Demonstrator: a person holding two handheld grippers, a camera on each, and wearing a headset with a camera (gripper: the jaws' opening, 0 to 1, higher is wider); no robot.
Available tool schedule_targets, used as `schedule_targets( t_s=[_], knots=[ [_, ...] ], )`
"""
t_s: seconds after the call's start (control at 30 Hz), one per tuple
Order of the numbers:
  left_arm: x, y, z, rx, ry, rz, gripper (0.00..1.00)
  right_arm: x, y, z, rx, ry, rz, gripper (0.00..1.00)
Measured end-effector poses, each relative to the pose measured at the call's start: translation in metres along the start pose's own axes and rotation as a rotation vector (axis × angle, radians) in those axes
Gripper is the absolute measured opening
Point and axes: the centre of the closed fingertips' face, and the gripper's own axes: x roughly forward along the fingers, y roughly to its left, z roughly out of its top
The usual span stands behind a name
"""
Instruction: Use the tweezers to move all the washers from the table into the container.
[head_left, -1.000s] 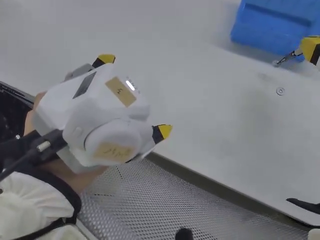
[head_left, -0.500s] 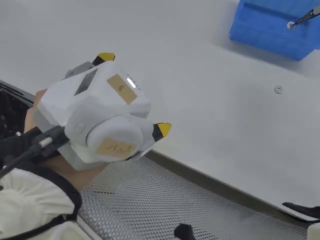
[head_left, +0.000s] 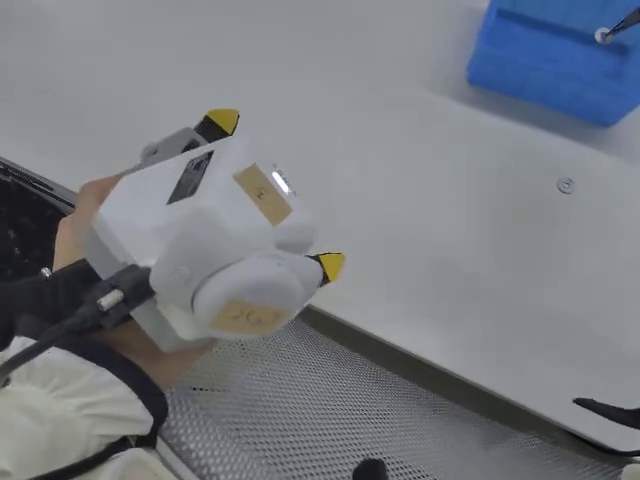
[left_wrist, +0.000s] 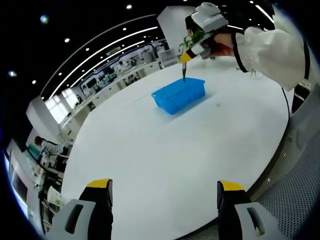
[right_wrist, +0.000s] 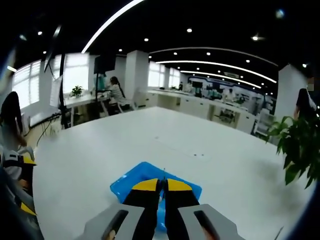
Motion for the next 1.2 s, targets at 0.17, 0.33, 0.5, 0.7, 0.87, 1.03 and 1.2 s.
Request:
schedule_targets(
  t_s=[0.17, 0.33, 0.5, 0.7, 0.87, 1.03, 1.2],
  knots=[
    [0.000, 0.000, 0.000, 0.014, 0.004, 0.000, 0.88, 0.010, 0.001, -0.011, -0.024, 0.041, 0.000, 0.00],
    [0.000, 0.002, 0.000, -0.007, -0.001, 0.002, 0.88, 0.016, 0.002, -0.023, -0.031, 0.077, 0.004, 0.00],
    [0.000, 0.004, 0.000, -0.020, -0.002, 0.005, 0.88, 0.018, 0.004, -0.033, -0.037, 0.102, 0.009, 0.00],
    [0.000, 0.003, -0.001, -0.019, 0.001, 0.001, 0.88, 0.019, 0.004, -0.036, -0.033, 0.109, 0.009, 0.00],
    [0.000, 0.003, -0.001, -0.023, 0.003, 0.003, 0.88, 0.020, 0.005, -0.042, -0.042, 0.127, 0.006, 0.00],
    [0.000, 0.003, -0.001, -0.024, 0.005, 0.004, 0.88, 0.022, 0.005, -0.054, -0.041, 0.165, 0.004, 0.00],
    [0.001, 0.003, -0.001, -0.028, 0.009, 0.003, 0.89, 0.020, 0.004, -0.058, -0.047, 0.167, -0.003, 0.00]
  ],
)
